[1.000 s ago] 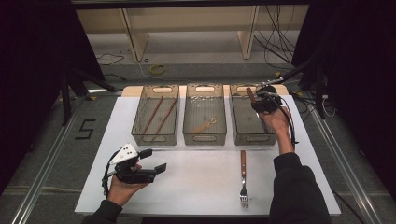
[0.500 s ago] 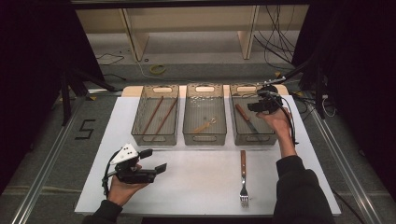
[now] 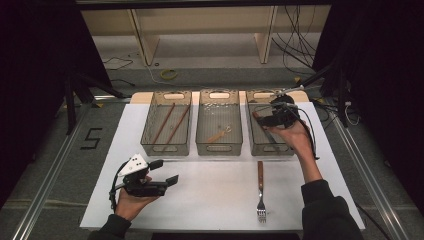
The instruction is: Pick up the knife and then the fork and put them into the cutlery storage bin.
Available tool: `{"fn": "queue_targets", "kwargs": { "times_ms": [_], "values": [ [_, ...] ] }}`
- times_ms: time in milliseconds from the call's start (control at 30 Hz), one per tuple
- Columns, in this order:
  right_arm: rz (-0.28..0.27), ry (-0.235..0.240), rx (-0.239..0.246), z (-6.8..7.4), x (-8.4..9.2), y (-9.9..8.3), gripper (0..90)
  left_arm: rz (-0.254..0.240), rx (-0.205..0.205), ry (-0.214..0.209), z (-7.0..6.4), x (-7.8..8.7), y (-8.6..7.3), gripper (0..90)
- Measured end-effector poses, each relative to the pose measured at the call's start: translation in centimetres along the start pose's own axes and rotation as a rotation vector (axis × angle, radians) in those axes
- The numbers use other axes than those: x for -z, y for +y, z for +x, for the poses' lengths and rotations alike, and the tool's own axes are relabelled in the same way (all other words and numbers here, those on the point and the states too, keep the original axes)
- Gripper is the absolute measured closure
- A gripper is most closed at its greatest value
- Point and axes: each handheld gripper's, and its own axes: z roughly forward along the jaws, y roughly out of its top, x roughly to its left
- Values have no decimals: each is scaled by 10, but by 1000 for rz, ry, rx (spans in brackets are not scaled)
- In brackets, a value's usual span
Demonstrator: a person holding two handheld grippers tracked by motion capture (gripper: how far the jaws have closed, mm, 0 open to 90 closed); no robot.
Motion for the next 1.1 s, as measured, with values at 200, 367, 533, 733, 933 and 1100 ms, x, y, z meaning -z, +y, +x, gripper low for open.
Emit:
{"fn": "queue_targets", "kwargs": {
  "times_ms": [200,367,533,733,933,1100],
  "values": [
    [1,42,27,15,8,-14,316,0,0,-1,0,0,0,158],
    [-13,78,24,26,15,-24,311,2,-3,-3,0,0,0,158],
    [-6,93,45,34,17,-32,306,-2,3,-3,0,0,0,158],
    [33,109,51,39,13,-49,301,-3,3,-3,0,0,0,158],
    [80,112,64,43,13,-64,299,-1,1,-6,0,0,0,158],
    [106,123,78,48,13,-70,299,2,-6,-8,0,0,0,158]
  ]
}}
